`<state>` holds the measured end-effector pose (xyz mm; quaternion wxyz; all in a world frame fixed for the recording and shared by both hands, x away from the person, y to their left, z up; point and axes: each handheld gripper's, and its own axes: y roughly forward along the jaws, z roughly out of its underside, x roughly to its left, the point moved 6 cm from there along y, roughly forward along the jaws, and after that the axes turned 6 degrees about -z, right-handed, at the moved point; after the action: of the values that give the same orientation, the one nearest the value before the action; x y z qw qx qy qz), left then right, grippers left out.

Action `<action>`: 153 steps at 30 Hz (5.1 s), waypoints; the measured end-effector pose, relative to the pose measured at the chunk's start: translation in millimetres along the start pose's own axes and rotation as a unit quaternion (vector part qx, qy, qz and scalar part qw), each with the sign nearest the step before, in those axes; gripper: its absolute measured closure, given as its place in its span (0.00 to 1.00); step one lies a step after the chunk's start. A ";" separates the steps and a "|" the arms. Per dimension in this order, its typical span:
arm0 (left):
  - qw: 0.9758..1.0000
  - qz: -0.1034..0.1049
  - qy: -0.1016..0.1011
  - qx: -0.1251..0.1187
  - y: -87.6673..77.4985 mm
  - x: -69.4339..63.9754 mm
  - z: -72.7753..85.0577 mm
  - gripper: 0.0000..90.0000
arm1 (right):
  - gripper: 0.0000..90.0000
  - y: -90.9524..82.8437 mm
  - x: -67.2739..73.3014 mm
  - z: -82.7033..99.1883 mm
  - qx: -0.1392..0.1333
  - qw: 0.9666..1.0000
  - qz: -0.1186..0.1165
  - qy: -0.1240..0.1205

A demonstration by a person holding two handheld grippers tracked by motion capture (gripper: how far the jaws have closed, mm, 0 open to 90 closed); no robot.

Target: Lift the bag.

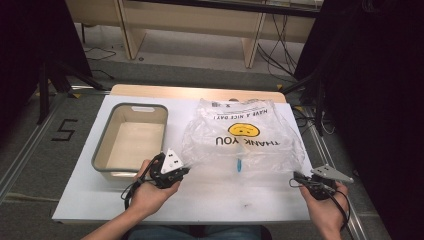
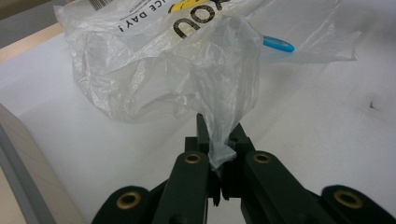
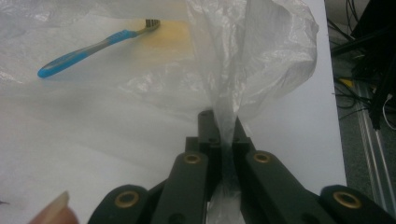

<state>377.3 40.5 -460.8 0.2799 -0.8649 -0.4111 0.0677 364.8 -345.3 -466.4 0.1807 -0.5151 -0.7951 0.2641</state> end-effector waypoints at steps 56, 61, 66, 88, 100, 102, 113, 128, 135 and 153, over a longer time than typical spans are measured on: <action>0.992 0.017 0.024 -0.119 -33.6 -17.9 -62.9 0.98 | 1.00 -11.5 -6.4 -27.5 -0.083 0.996 0.032 0.002; 0.991 0.021 0.028 -0.128 -34.9 -22.4 -70.2 0.98 | 1.00 -11.6 -7.9 -29.9 -0.090 0.995 0.038 0.003; 0.990 0.022 0.027 -0.134 -36.4 -22.8 -74.8 0.98 | 1.00 -12.3 -8.0 -33.6 -0.100 0.994 0.043 0.001; 0.983 0.016 0.020 -0.182 -53.9 -17.3 -104.5 0.98 | 1.00 -15.9 -17.5 -53.5 -0.137 0.988 0.074 0.005; 0.980 0.008 0.011 -0.198 -59.3 -9.3 -114.4 0.99 | 1.00 -22.3 -18.9 -66.2 -0.167 0.982 0.088 0.001; 0.979 0.008 0.012 -0.202 -60.9 -9.8 -116.8 0.98 | 1.00 -22.1 -19.1 -68.7 -0.171 0.981 0.090 0.001; 0.975 -0.003 -0.002 -0.222 -67.0 1.2 -128.1 0.98 | 1.00 -27.0 -18.8 -81.6 -0.189 0.977 0.096 -0.002; 0.975 -0.021 -0.019 -0.222 -61.2 17.9 -127.2 0.98 | 1.00 -34.4 -17.2 -90.1 -0.210 0.973 0.100 -0.010; 0.974 -0.033 -0.029 -0.223 -60.5 28.5 -126.6 0.98 | 1.00 -49.8 -5.7 -105.9 -0.240 0.965 0.099 -0.034; 0.972 -0.081 -0.071 -0.208 -48.5 75.1 -112.2 0.98 | 1.00 -66.9 16.7 -144.3 -0.299 0.949 0.077 -0.066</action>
<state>432.7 73.1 -332.5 0.0688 -0.8609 -0.5038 0.0194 390.4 -318.3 -310.9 -0.0547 -0.5863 -0.8059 0.0609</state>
